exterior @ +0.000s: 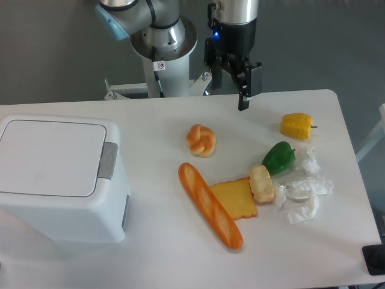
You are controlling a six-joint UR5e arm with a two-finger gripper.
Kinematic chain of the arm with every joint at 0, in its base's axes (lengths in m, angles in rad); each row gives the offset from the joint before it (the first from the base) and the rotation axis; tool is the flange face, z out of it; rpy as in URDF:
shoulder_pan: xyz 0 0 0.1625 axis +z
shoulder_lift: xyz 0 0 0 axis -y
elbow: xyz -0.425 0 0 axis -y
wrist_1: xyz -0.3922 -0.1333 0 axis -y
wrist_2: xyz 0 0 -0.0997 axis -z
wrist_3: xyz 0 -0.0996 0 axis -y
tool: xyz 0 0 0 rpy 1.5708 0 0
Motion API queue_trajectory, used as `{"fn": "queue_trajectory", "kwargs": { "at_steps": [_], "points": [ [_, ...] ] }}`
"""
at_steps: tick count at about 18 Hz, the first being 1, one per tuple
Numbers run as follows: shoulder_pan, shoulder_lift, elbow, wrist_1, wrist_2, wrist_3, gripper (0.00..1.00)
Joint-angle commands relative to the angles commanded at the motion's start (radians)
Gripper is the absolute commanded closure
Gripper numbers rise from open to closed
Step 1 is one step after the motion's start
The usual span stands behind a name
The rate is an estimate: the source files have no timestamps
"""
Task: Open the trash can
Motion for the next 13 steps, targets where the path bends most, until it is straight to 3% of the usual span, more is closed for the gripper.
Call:
{"fn": "queue_trajectory", "kwargs": {
  "at_steps": [13],
  "points": [
    [-0.002, 0.0, 0.002, 0.006, -0.063, -0.048, 0.0]
  ]
}}
